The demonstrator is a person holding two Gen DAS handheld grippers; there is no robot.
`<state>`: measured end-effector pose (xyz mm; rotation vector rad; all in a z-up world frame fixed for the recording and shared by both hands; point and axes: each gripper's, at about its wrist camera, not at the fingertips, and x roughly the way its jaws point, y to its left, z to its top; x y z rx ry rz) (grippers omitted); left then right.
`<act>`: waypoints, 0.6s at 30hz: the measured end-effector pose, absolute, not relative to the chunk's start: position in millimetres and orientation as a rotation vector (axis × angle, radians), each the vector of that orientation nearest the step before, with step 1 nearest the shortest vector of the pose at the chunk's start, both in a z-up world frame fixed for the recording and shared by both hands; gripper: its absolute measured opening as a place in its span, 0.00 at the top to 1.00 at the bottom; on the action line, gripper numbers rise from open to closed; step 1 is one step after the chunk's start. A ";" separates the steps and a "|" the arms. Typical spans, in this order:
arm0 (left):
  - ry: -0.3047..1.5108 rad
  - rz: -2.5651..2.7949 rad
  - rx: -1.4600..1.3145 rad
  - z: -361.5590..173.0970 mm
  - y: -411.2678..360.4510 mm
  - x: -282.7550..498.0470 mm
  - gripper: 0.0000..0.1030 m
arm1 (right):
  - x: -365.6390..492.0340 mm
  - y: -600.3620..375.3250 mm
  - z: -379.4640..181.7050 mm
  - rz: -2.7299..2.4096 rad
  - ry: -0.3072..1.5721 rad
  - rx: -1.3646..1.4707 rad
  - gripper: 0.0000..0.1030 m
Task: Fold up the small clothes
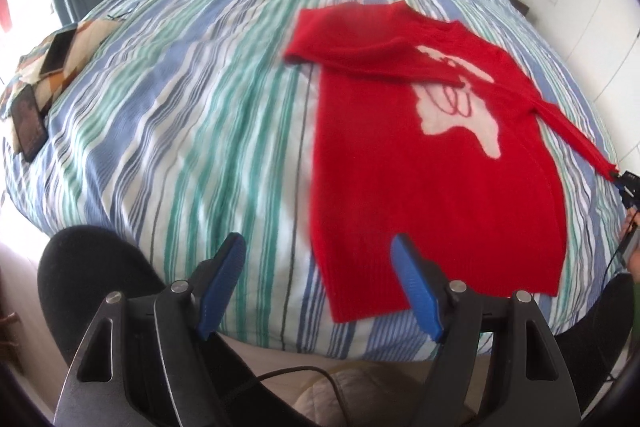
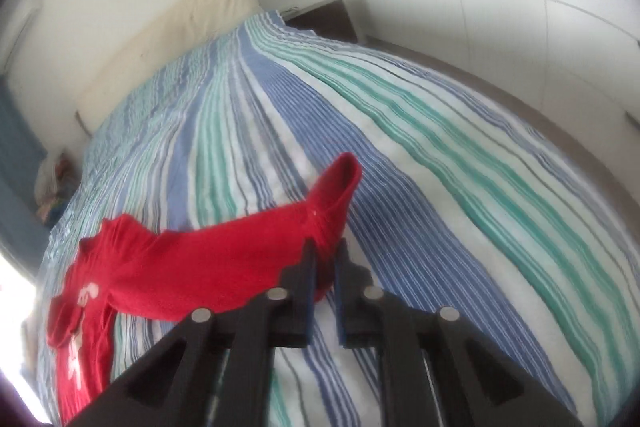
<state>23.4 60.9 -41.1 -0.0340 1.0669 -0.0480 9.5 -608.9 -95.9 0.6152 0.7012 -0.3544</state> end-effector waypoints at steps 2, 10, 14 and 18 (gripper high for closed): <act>1.053 -0.059 -0.014 -36.2 53.0 22.1 0.25 | -1.3 -620.9 -109.7 -0.370 0.686 0.777 0.93; 1.072 -0.048 0.004 -40.2 50.1 19.7 0.25 | -15.2 -631.3 -122.3 -0.272 0.620 0.971 0.60; 1.090 -0.053 -0.016 -45.9 50.4 21.8 0.25 | -12.0 -640.6 -133.1 -0.227 0.612 1.062 0.62; 1.080 -0.053 -0.017 -45.6 48.7 19.6 0.25 | -10.2 -640.1 -126.5 -0.355 0.666 0.940 0.96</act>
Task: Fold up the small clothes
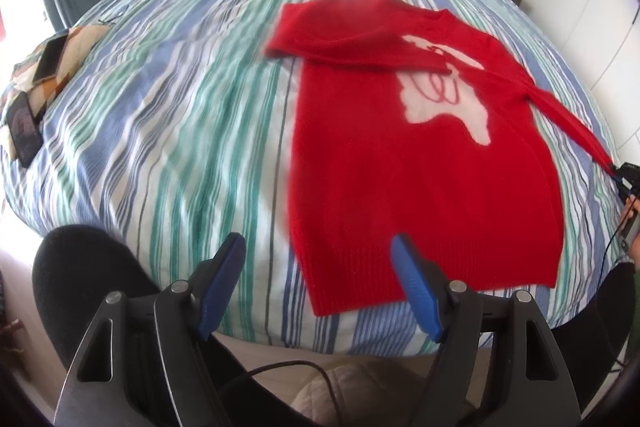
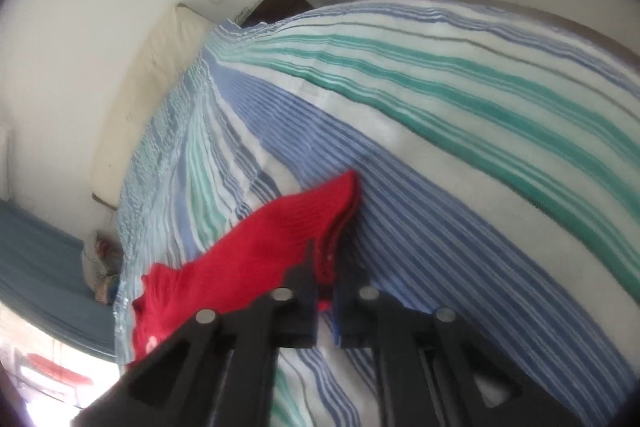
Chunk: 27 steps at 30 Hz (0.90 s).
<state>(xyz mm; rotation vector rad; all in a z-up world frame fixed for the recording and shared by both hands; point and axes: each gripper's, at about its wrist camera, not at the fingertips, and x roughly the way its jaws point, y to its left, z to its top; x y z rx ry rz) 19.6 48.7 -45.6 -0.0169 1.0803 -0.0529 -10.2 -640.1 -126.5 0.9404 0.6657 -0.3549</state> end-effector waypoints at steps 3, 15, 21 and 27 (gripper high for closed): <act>1.079 -0.040 -0.012 -46.8 51.7 18.0 0.25 | -17.9 -638.5 -123.0 -0.454 0.712 0.863 0.97; 1.088 -0.005 0.009 -48.4 62.3 17.7 0.25 | -18.1 -633.8 -122.6 -0.501 0.763 0.765 0.95; 1.051 -0.017 0.065 -35.3 57.1 21.0 0.23 | -30.6 -632.6 -101.0 -0.639 0.734 0.661 0.74; 0.932 -0.054 0.096 10.9 54.1 37.0 0.18 | -85.8 -625.4 -29.7 -0.922 0.429 0.439 0.40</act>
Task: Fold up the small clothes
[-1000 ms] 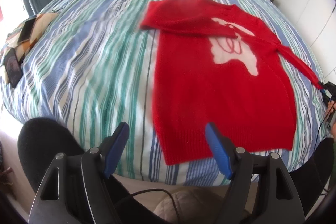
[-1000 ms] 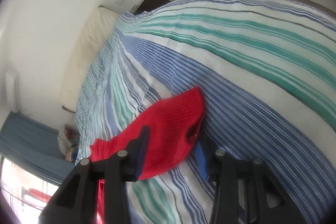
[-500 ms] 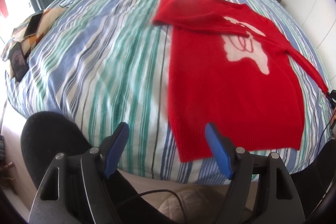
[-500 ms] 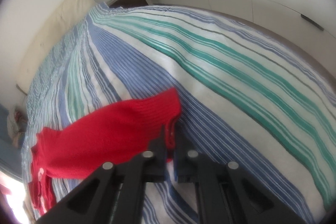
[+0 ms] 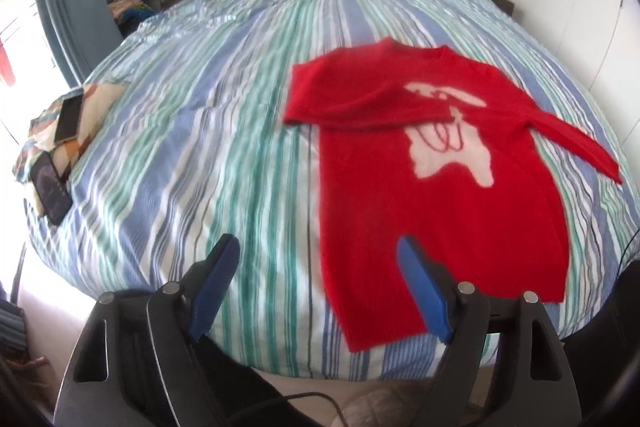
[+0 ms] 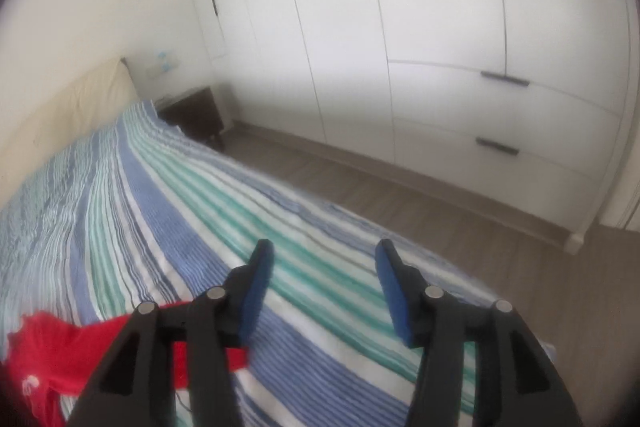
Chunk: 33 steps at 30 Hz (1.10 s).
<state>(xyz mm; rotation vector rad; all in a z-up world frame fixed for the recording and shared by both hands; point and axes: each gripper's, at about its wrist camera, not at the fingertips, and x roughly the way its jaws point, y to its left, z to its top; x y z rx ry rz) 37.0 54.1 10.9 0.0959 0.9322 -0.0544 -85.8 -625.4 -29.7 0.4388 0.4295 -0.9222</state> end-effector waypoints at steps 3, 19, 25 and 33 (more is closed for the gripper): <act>0.867 -0.123 0.113 40.9 44.3 52.4 0.18 | -101.3 -601.6 -7.6 -0.862 0.342 0.362 0.32; 1.003 -0.436 0.375 -61.8 -109.9 202.6 0.19 | -71.2 -558.4 -32.4 -0.584 0.410 0.388 0.25; 1.082 -0.365 0.398 -112.5 -116.5 240.0 0.46 | -77.1 -563.0 -32.4 -0.593 0.391 0.413 0.25; 0.983 -0.341 -0.032 -58.2 -36.0 240.2 0.97 | -62.3 -553.6 -35.5 -0.564 0.429 0.373 0.25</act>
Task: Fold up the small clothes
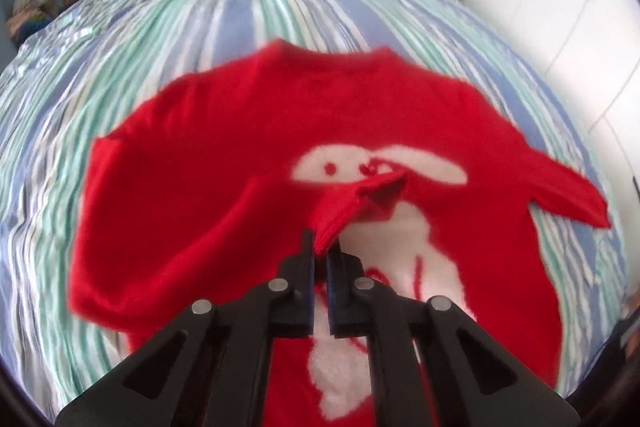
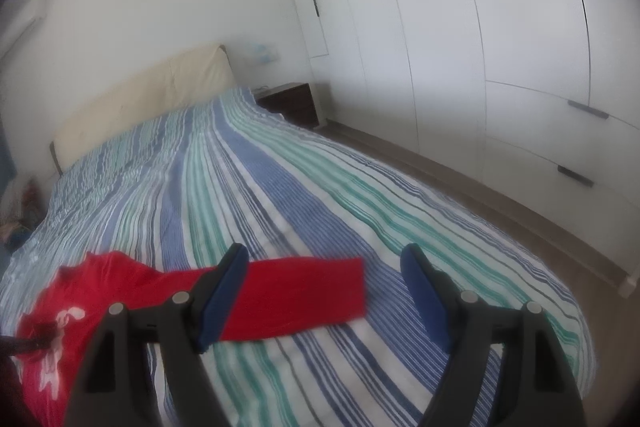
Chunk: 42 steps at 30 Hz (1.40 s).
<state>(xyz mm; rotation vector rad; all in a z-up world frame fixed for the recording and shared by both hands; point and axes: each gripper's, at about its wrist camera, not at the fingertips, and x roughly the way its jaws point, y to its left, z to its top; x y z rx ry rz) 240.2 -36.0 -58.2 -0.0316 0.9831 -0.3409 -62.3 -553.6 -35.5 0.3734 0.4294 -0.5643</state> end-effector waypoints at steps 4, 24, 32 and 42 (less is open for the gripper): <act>0.875 -0.138 -0.355 -17.3 87.9 230.4 0.96 | -61.0 -546.3 -35.1 -0.554 0.433 0.344 0.25; 0.873 0.429 -0.668 -101.7 322.0 187.7 0.90 | -37.6 -523.5 -45.0 -0.520 0.512 0.258 0.25; 0.849 0.285 -0.771 -106.9 343.5 199.5 0.25 | -32.4 -517.5 -47.2 -0.505 0.527 0.230 0.25; 0.820 0.514 -0.769 -116.3 369.4 185.7 0.98 | -33.5 -517.6 -47.3 -0.511 0.527 0.228 0.25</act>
